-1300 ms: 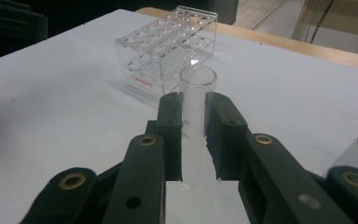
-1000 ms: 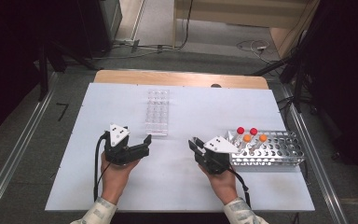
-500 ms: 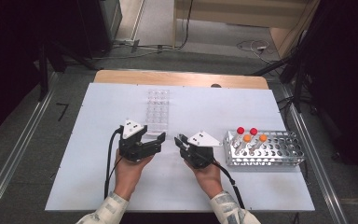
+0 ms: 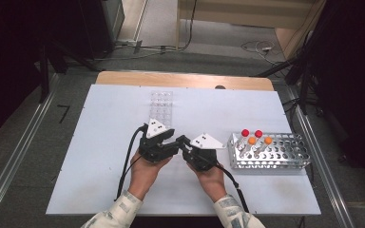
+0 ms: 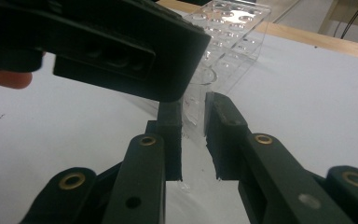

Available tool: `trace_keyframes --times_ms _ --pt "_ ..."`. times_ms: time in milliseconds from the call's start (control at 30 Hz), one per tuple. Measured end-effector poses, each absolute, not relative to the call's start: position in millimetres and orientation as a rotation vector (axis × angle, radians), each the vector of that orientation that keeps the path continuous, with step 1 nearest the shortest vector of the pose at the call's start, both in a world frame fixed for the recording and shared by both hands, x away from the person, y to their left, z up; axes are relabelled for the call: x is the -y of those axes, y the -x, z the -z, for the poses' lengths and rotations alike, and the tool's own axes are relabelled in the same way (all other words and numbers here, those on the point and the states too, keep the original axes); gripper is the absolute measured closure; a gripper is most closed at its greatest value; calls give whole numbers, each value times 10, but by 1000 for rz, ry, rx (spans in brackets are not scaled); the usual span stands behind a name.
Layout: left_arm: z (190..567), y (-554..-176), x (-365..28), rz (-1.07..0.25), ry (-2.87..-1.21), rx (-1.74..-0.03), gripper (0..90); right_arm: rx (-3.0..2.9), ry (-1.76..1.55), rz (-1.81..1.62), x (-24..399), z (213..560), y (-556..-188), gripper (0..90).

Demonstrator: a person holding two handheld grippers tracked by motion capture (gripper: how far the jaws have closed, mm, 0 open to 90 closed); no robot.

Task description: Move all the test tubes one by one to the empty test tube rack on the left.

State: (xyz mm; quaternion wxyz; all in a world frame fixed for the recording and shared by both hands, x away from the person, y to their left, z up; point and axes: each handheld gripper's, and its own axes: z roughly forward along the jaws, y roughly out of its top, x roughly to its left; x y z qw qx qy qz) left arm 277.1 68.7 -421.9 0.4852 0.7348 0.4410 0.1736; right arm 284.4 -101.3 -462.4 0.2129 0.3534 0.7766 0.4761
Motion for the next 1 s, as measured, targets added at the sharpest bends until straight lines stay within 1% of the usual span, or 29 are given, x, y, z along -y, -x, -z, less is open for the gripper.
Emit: trace_keyframes --times_ms 100,267,400,600,633,667,767,833,1000 --pt "4228 -2777 -682 -413 -1796 -1076 646 -2155 -973 -1322 999 4617 -2831 733" --pt "4231 -2783 -679 -398 -1794 -1071 682 -2151 -958 -1332 976 4592 -2815 734" --pt "4234 -2782 -670 -402 -1802 -1067 742 -2154 -960 -1333 958 4588 -2807 734" --pt "4230 -2792 -685 -405 -1796 -1075 770 -2162 -964 -1333 962 4589 -2810 723" --pt "4228 -2797 -689 -402 -1791 -1077 771 -2167 -960 -1335 969 4589 -2812 698" --pt "4228 -2797 -689 -402 -1791 -1077 772 -2167 -960 -1335 969 4589 -2812 698" --pt "4197 -2824 -702 -411 -1787 -1083 771 -2200 -966 -1366 999 4573 -2827 509" --pt "4112 -2907 -743 -434 -1769 -1094 772 -2204 -961 -1364 1013 4564 -2822 464" --pt "3940 -3090 -806 -462 -1739 -1123 772 -2207 -967 -1380 1067 4537 -2810 442"
